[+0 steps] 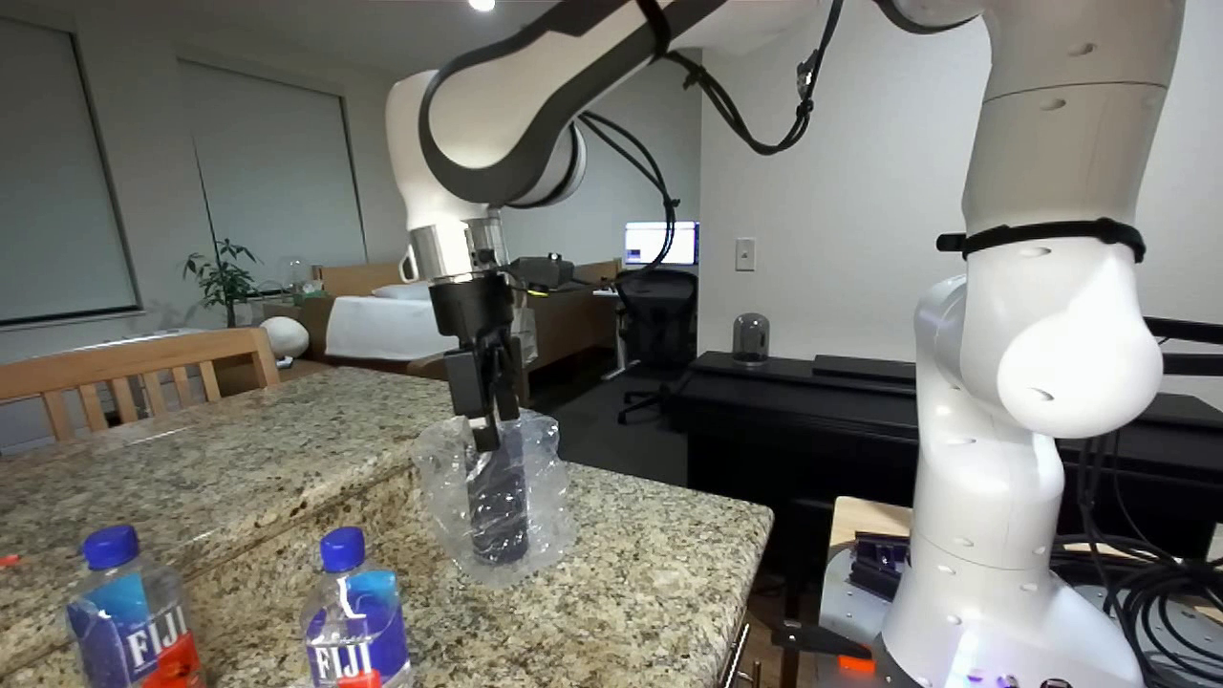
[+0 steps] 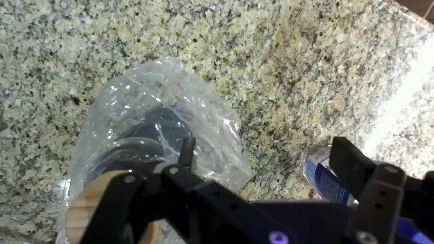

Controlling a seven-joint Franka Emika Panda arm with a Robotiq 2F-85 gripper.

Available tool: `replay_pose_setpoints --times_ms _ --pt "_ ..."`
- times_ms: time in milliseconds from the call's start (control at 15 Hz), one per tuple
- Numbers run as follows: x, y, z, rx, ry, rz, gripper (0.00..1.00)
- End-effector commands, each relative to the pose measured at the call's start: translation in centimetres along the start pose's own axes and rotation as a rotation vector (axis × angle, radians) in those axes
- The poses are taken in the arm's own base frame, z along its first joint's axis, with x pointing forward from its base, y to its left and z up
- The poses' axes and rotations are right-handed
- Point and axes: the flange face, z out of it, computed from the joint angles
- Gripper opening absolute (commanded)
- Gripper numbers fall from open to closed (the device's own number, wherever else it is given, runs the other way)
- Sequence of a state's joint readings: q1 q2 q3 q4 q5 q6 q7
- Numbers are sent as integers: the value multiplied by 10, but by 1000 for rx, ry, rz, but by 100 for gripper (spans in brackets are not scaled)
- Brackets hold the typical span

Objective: Remove the plastic around the bottle

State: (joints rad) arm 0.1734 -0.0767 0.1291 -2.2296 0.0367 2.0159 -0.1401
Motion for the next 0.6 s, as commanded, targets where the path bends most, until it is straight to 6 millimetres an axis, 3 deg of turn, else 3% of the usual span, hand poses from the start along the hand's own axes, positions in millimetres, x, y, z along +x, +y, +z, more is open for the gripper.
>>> replay_pose_setpoints --times_ms 0,533 --pt "1 1 6 30 17 -8 100" --pt "13 -5 2 3 111 -46 100"
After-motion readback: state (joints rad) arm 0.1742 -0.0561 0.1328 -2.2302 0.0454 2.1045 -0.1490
